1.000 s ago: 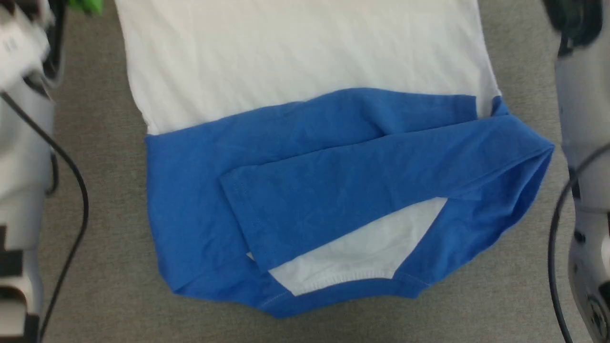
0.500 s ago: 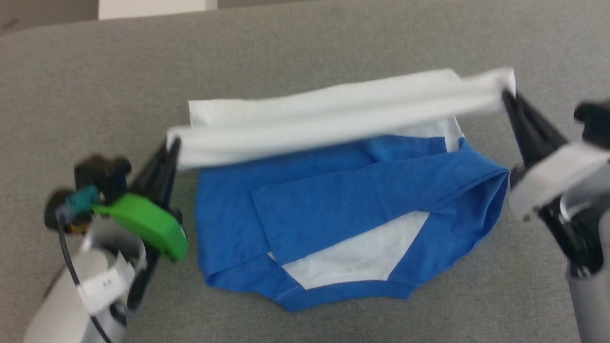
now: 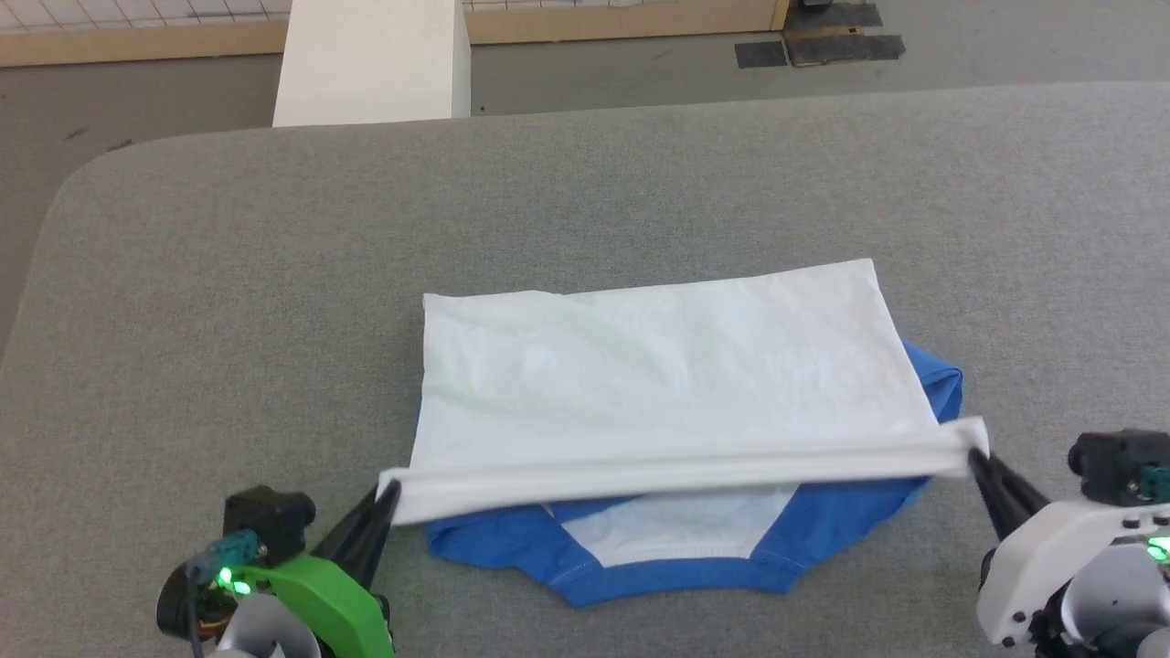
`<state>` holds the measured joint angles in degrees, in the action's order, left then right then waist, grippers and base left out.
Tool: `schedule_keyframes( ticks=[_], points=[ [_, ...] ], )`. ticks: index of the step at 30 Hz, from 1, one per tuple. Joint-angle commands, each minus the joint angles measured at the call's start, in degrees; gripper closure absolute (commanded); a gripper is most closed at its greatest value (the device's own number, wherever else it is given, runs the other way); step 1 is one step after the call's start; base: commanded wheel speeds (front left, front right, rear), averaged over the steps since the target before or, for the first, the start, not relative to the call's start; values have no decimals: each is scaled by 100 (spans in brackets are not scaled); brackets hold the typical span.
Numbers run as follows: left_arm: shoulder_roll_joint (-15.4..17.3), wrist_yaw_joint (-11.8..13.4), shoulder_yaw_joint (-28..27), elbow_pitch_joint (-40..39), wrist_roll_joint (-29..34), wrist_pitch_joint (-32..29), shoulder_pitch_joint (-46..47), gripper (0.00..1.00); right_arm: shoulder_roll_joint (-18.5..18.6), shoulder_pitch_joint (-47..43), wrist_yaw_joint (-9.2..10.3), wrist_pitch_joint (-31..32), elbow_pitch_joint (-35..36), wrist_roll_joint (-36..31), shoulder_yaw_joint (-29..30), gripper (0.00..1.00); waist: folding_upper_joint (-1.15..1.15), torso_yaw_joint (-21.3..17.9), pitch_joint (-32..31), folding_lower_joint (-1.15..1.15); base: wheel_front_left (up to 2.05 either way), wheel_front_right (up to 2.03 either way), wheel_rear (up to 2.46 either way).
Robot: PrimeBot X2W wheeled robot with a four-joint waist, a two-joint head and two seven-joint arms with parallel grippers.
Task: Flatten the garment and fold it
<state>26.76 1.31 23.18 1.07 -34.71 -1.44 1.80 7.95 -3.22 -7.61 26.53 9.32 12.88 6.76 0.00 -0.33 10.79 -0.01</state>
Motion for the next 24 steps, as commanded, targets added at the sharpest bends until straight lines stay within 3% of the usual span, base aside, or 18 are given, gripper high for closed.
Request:
schedule_keyframes(
  ticks=[1,9,10,11,12,13,14,19,24],
  points=[
    [5,-22,17,153,-3,8,-88,100,-21,-62,12,18,-108,-69,28,100,0,-14,-16,1,0,0,0],
    [-191,-169,300,902,133,119,116,100,-109,66,12,1,-964,-126,-227,100,0,-32,3,1,0,0,0],
    [-226,-176,347,978,151,100,150,92,-108,96,12,24,-1090,-138,-267,100,0,-27,1,1,0,0,0],
    [-253,-178,379,1036,163,88,173,38,-111,120,12,46,-1182,-137,-287,100,0,-24,-1,1,0,0,0],
    [-287,-183,417,1105,168,69,195,0,-120,150,12,67,-1274,-126,-310,92,0,-18,-8,1,0,0,0],
    [-313,-182,441,1149,176,66,211,0,-120,167,12,84,-1330,-111,-350,53,0,-14,-21,1,0,0,0],
    [-340,-175,465,1191,185,69,220,0,-127,173,12,127,-1386,-72,-379,0,0,-12,-41,1,0,0,0],
    [-410,-68,473,1203,160,109,128,0,-128,43,12,281,-1326,53,-283,0,0,35,-217,1,0,0,0],
    [-439,200,201,908,82,512,-94,0,-247,-261,12,296,-808,192,97,0,0,121,-410,1,0,0,0]
  ],
)
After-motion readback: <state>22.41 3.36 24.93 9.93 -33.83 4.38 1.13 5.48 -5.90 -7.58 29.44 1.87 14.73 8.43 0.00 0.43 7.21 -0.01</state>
